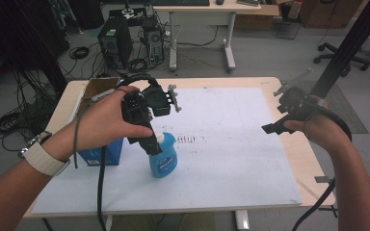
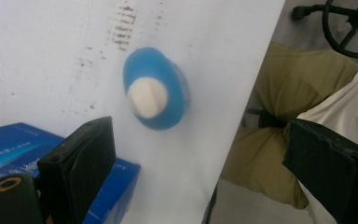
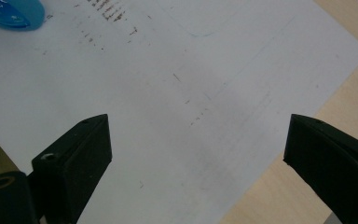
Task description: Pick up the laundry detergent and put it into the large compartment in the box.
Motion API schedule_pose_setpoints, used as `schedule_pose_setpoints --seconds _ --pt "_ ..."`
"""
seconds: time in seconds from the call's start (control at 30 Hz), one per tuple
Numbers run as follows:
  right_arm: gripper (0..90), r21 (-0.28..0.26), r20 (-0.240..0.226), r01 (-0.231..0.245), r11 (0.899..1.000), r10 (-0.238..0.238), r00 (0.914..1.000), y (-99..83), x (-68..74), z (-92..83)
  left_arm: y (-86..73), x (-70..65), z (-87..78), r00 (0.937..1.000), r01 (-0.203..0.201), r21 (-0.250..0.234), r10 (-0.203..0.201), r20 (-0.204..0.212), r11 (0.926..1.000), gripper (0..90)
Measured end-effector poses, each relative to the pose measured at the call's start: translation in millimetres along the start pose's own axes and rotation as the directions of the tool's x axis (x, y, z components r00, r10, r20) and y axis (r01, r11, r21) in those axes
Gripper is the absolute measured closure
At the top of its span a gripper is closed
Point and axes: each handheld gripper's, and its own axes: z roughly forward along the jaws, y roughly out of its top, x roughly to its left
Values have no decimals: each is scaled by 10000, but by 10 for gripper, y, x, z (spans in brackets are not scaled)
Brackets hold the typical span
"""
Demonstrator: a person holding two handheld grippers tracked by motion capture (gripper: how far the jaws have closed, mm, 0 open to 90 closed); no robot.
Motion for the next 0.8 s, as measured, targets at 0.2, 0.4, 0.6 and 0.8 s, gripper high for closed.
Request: schedule_pose_setpoints --seconds 0.2,0.4,0.6,0.8 --pt "75 21 -17 18 10000 -18 10000 5 -3 10 9 41 -12 9987 471 -41 -472 -207 9989 89" --pt "75 0 -38 35 10000 -35 10000 8 -5 19 7 110 -27 9919 1254 -41 -1255 -221 9921 93" --pt "75 -6 -43 -5 10000 5 10000 1 -11 21 13 153 -24 9865 1622 -39 -1622 -215 9868 93" --pt "75 -31 -58 16 10000 -16 10000 -3 -15 24 29 180 -14 9778 2067 -51 -2068 -330 9784 94"
